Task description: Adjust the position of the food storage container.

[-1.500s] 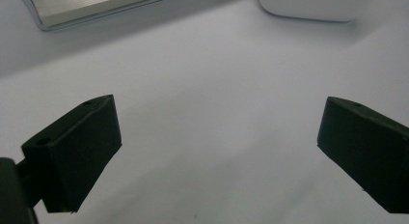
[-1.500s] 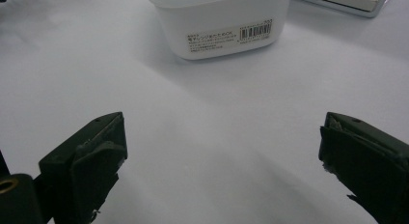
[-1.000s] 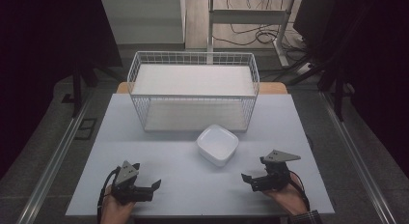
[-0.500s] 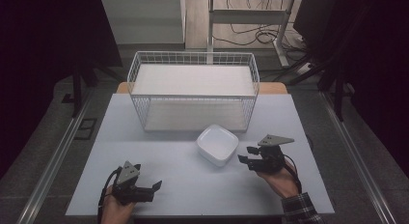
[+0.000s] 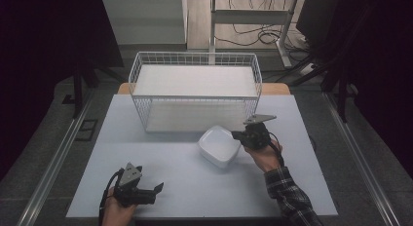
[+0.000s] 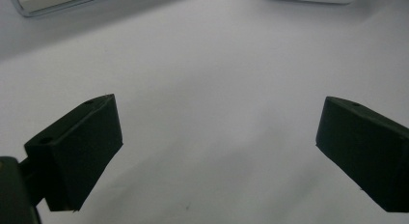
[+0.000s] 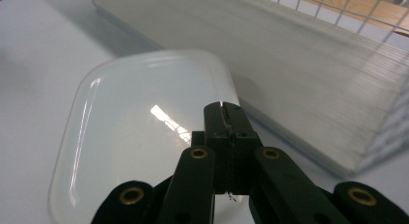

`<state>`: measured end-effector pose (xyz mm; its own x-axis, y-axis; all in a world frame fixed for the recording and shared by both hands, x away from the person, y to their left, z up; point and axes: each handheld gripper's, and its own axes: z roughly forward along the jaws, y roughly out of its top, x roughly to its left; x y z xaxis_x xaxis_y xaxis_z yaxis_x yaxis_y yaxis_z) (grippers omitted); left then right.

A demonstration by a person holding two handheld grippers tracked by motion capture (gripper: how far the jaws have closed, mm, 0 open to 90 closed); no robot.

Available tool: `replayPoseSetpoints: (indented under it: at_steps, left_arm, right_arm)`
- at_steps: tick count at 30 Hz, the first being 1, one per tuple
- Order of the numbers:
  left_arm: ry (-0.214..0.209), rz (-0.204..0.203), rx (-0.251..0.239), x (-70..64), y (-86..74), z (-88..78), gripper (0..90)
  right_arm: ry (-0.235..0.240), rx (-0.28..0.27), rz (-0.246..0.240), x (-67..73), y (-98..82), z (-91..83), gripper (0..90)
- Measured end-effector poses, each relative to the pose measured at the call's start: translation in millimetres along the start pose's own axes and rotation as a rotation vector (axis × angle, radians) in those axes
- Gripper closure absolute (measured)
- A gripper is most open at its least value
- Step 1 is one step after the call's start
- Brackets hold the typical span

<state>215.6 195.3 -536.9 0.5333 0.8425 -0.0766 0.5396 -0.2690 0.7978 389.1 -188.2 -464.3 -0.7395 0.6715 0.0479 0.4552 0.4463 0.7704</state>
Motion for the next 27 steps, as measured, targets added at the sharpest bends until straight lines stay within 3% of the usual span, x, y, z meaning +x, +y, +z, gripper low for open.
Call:
replayPoseSetpoints:
  at_steps: [5,12,17,20,27]
  left_arm:
    - [0.002,0.001,0.004,-0.1,-0.1,0.1,2.4]
    - [0.006,0.001,0.009,0.1,-0.2,0.5,2.6]
    - [0.005,0.001,0.011,0.1,-0.2,0.7,2.7]
    - [0.004,0.004,0.015,-0.2,-0.1,1.1,2.7]
    - [0.004,0.004,0.016,-0.5,0.0,1.0,2.9]
  right_arm:
    - [-0.024,0.005,0.001,-2.5,10.3,16.0,89.3]
    - [-0.098,0.014,0.012,-7.3,21.7,39.6,89.2]
    - [-0.094,0.041,0.011,-8.9,22.8,52.5,89.4]
    - [-0.064,0.045,0.02,-7.3,23.6,55.0,89.4]
    - [0.008,0.069,-0.023,14.2,26.6,60.1,89.3]
